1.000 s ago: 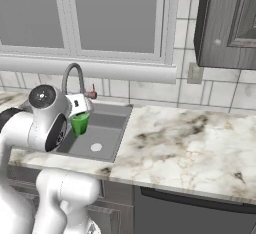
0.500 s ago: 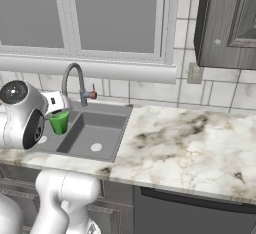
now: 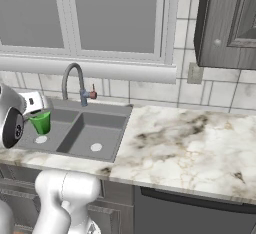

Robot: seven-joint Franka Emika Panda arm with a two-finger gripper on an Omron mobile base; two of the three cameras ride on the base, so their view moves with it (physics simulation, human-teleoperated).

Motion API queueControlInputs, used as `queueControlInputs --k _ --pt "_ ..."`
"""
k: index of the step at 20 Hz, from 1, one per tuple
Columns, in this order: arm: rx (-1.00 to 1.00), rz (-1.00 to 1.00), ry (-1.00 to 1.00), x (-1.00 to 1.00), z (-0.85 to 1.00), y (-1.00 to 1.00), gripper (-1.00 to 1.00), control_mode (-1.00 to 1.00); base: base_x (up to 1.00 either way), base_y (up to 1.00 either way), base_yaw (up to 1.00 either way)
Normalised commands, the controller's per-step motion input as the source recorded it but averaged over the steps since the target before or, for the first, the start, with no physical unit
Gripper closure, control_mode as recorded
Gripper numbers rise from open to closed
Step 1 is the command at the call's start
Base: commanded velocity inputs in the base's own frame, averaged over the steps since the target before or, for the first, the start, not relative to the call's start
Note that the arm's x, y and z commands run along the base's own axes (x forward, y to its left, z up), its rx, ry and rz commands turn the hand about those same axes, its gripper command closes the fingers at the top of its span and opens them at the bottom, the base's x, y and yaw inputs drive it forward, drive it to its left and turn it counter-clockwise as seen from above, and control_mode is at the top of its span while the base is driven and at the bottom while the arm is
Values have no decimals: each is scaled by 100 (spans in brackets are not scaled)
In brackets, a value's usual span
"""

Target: Place the cup in the left basin and the glass cup in the right basin of the sink.

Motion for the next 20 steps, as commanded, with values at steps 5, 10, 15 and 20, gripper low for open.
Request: queueControlInputs --k 5,10,15,20 --pt "0 0 0 -1 -1 50 100 -100 0 0 0" --pt "4 4 0 8 -2 52 100 -100 0 0 0" --pt "5 6 1 7 -2 51 100 -100 0 0 0" --pt "4 9 1 20 -7 48 100 -100 0 0 0"
